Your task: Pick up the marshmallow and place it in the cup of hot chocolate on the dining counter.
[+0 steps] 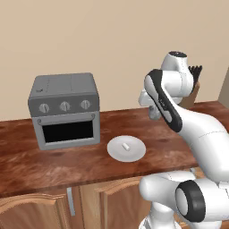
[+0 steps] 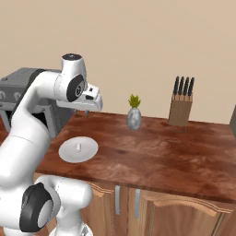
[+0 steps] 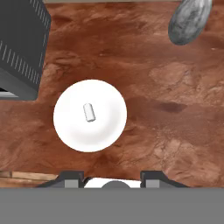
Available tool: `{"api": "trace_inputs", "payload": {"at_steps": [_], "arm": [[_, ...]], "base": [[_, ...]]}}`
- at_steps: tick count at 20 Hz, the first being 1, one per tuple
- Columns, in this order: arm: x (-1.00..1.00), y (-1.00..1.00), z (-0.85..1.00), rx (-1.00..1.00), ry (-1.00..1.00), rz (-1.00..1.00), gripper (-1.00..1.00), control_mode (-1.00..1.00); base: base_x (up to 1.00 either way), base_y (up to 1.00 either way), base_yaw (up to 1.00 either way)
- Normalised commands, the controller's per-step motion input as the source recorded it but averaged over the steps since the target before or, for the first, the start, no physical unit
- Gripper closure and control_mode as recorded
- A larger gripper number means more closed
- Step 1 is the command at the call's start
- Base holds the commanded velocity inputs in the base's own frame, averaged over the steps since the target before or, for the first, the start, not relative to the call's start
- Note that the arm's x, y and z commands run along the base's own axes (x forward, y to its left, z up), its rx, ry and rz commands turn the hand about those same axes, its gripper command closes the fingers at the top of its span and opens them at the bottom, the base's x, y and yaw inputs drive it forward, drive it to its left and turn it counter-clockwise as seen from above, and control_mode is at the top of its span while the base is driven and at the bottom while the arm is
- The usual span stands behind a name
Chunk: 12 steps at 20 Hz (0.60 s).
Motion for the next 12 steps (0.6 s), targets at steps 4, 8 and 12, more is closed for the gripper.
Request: {"api": "trace_inputs", "payload": {"at_steps": [4,8,12], "arm": [[-0.07,0.01,-0.09,0.00,0.03,0.01,-1.00,-1.00],[-0.39,0.24,-0.28,-0.05,0.02,0.05,-1.00,-1.00],[-0.41,0.34,-0.33,-0.01,0.04,0.03,-1.00,-1.00]], "base": [[0.00,0.00,0.00],[0.00,0.00,0.00],[0.00,0.00,0.00]]}}
